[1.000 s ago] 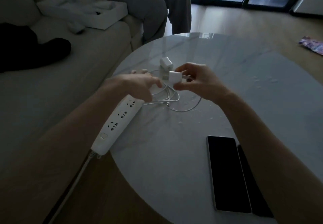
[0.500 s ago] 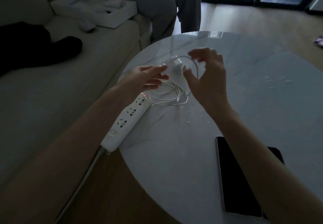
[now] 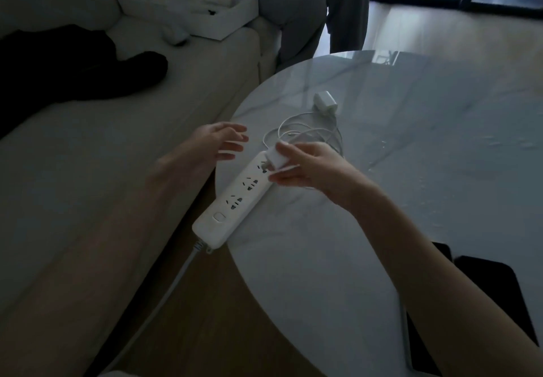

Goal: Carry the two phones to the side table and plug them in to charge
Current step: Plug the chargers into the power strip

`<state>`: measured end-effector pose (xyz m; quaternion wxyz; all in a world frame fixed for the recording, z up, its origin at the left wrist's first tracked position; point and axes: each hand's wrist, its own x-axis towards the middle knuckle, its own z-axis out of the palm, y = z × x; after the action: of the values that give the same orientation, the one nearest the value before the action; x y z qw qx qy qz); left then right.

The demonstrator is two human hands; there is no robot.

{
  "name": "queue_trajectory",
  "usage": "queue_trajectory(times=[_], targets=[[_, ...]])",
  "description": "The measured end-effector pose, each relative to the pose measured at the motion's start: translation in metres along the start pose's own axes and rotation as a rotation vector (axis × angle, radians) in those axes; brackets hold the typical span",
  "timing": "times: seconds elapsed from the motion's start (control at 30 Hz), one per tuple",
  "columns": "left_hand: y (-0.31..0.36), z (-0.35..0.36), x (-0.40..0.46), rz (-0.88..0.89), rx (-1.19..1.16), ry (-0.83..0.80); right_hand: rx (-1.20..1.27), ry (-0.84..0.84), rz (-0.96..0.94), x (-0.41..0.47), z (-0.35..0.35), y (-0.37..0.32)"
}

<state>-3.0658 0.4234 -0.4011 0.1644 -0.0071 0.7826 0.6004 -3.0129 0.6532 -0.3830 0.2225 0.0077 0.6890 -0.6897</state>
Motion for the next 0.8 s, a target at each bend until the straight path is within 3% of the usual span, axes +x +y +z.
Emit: queue_trajectory(times=[0.07, 0.23, 0.6, 0.8], targets=[[-0.006, 0.004, 0.001, -0.014, 0.064, 0.029, -0.134, -0.021, 0.059, 0.001, 0.000, 0.005], [-0.008, 0.034, -0.001, -0.001, 0.226, -0.043, -0.191, 0.062, 0.045, 0.005, -0.007, 0.003], [-0.003, 0.036, -0.005, 0.022, 0.331, 0.024, -0.711, 0.292, -0.267, 0.016, 0.007, 0.003], [0.002, 0.030, -0.030, -0.004, 0.511, -0.115, -1.001, 0.385, -0.392, 0.018, 0.022, -0.003]])
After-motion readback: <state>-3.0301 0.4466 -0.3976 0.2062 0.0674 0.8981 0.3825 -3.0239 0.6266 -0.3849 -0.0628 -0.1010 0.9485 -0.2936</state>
